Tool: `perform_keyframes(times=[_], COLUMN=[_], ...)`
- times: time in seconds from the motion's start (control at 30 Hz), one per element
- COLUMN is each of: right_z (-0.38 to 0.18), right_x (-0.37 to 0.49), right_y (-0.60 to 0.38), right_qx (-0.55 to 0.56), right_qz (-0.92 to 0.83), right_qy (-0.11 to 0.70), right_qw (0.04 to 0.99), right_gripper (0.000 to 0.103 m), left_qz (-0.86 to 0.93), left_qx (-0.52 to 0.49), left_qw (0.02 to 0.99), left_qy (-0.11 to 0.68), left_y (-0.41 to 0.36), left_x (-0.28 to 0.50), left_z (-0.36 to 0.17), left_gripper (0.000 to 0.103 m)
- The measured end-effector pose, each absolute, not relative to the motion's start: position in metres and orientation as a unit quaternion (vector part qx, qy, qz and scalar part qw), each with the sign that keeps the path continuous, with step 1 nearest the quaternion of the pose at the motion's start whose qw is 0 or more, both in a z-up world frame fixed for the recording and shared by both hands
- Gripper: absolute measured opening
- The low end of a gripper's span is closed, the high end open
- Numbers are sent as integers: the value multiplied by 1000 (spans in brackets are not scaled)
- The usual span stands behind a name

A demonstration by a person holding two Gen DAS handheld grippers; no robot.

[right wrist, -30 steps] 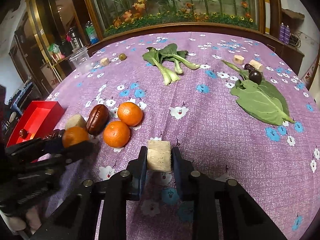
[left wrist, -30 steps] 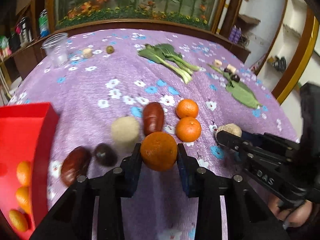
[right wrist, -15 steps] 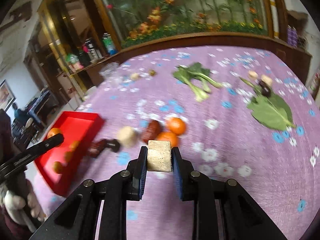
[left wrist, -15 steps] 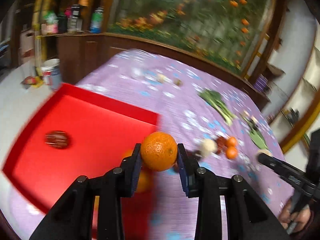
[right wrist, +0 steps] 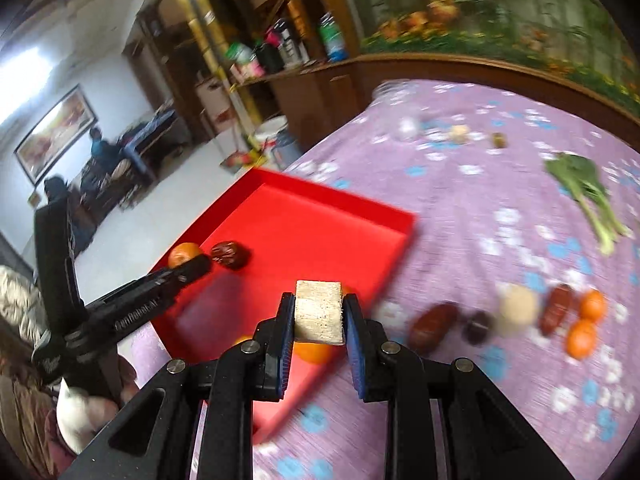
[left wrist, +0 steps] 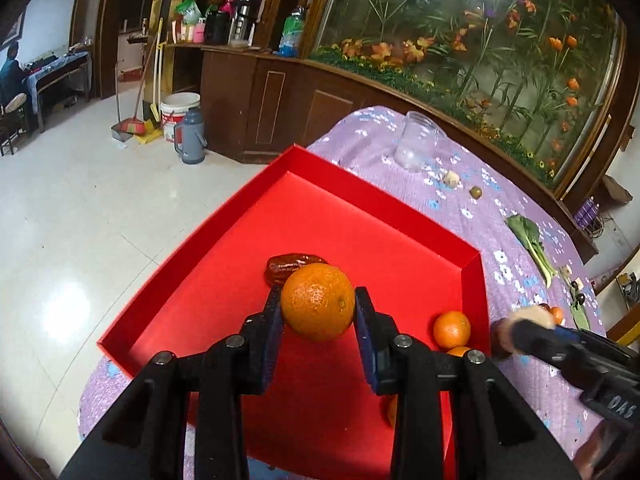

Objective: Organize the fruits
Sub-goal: 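Drop the orange and pale cube into the red tray, opening both tools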

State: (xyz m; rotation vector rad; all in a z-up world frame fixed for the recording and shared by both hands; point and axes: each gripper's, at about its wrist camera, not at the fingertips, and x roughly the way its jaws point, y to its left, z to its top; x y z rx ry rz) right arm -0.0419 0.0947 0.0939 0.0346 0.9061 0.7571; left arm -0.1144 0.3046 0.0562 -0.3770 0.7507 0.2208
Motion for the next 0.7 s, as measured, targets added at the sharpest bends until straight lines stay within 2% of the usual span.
perform_keyframes(times=[0.23,0.33,0.4,0.5,0.7], right_z=[66,60,59,60,77], right_x=[-29,-26,-24,-23,-30], right_y=[149,156,157,156,132], right_qx=[-14,-19,-13,-8,4], right_qz=[367,366,364,365,360], right_qy=[459,462,464,460,442], right_qw=[809,808,807,809,822], right_gripper=[27,27,34,41,41], left_qz=[98,103,104,106,97], left_qx=[-203,-215,-222,-223,-225], left_qw=[900,898,897,900,906], left_qy=[373,371,367,360,344], left_y=[313,320,323,324,316], left_x=[-111,-112,-114,-117,-121], left_z=[45,44,45,51,67], left_gripper=[33,37,45,45,46])
